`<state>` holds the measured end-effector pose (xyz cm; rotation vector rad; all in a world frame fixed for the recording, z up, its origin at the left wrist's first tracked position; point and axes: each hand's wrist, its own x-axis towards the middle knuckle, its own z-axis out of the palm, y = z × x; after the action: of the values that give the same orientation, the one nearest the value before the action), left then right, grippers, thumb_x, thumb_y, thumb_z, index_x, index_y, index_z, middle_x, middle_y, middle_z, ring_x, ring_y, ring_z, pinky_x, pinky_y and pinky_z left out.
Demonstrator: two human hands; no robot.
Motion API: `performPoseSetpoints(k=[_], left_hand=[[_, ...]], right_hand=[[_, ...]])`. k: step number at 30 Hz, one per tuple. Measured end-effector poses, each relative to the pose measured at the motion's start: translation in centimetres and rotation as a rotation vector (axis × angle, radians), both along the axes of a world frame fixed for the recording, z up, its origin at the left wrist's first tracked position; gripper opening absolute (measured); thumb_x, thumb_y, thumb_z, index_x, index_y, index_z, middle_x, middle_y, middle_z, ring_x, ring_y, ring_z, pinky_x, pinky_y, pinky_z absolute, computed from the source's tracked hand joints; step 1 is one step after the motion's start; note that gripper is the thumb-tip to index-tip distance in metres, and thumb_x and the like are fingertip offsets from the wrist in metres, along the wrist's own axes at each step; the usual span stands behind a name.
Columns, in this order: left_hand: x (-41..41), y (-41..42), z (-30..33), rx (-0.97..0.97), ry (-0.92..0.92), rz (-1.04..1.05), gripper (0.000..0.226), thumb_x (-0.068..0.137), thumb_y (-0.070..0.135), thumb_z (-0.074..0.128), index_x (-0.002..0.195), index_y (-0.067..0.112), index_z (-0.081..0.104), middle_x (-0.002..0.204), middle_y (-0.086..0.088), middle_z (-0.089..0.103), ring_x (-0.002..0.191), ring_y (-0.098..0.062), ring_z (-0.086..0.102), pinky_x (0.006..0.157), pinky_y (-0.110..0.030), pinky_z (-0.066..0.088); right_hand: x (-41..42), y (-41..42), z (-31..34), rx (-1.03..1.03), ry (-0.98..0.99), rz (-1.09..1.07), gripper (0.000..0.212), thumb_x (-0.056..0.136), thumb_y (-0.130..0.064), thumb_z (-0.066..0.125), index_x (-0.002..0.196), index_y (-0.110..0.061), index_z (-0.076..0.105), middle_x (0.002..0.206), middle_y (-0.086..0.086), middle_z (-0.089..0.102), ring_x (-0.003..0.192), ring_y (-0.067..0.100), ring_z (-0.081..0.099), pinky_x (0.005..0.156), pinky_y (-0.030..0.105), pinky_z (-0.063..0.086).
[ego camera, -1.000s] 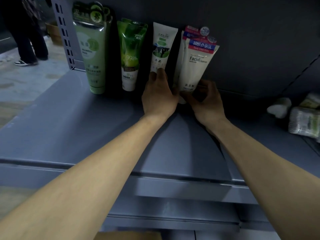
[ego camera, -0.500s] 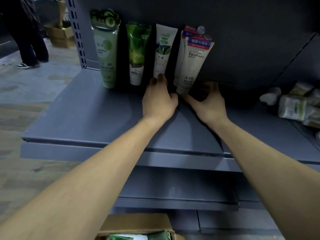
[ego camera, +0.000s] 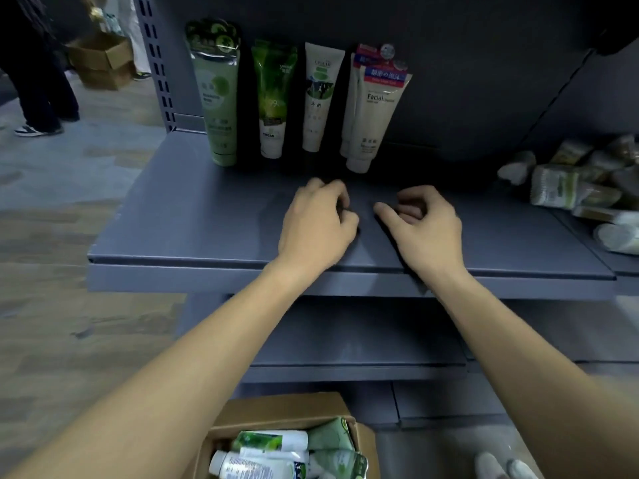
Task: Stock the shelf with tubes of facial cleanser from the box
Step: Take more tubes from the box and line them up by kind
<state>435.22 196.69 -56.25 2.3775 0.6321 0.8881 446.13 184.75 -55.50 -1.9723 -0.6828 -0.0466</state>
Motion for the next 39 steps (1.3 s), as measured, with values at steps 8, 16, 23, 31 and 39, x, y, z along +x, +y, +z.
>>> performPoseSetpoints(k=[8, 16, 23, 31, 39], left_hand=[[-12.4, -8.0, -10.8, 0.527, 0.268, -0.404, 0.031, 0.07, 0.027, 0.06, 0.096, 0.011, 0.061, 0.108, -0.011, 0.059, 0.103, -0.031, 0.053, 0.08, -0.038, 0.045], [-16.7, -8.2, -18.7, 0.531, 0.585, -0.452, 0.022, 0.074, 0.022, 0.059, 0.094, 0.013, 0.055, 0.09, -0.006, 0.056, 0.08, -0.025, 0.053, 0.068, -0.036, 0.044], [-19.3, -9.7, -21.0, 0.508, 0.795, -0.506, 0.032, 0.064, 0.025, 0.075, 0.09, 0.014, 0.058, 0.084, -0.005, 0.056, 0.077, -0.024, 0.055, 0.067, -0.036, 0.046], [-23.2, -11.6, -26.0, 0.35, 1.106, -0.574, 0.038, 0.063, 0.023, 0.073, 0.099, 0.017, 0.062, 0.096, -0.006, 0.06, 0.088, -0.026, 0.06, 0.068, -0.038, 0.052], [-21.0, -12.8, -27.0, 0.239, 1.088, -0.556, 0.036, 0.091, 0.022, 0.049, 0.127, 0.017, 0.045, 0.126, -0.006, 0.044, 0.117, -0.025, 0.045, 0.086, -0.037, 0.044]], right_hand=[[-12.4, -9.0, -8.0, 0.057, -0.15, 0.116, 0.022, 0.088, -0.012, 0.07, 0.108, -0.013, 0.063, 0.109, -0.002, 0.059, 0.103, 0.012, 0.061, 0.087, 0.019, 0.048], [-15.7, -13.8, -19.9, -0.345, 0.107, 0.097, 0.03, 0.086, -0.025, 0.072, 0.113, -0.022, 0.059, 0.107, -0.008, 0.057, 0.098, 0.001, 0.058, 0.082, 0.019, 0.052], [-17.5, -15.9, -24.1, -0.489, 0.207, 0.103, 0.029, 0.085, -0.027, 0.071, 0.111, -0.02, 0.058, 0.099, -0.008, 0.065, 0.088, 0.004, 0.061, 0.08, 0.03, 0.055], [-19.0, -19.0, -28.1, -0.736, 0.339, 0.072, 0.029, 0.084, -0.027, 0.068, 0.11, -0.023, 0.055, 0.094, -0.008, 0.062, 0.081, 0.012, 0.063, 0.071, 0.03, 0.052], [-17.5, -17.4, -30.5, -0.822, 0.501, -0.059, 0.035, 0.088, -0.023, 0.063, 0.119, -0.011, 0.052, 0.106, 0.011, 0.068, 0.099, 0.031, 0.064, 0.082, 0.038, 0.053]])
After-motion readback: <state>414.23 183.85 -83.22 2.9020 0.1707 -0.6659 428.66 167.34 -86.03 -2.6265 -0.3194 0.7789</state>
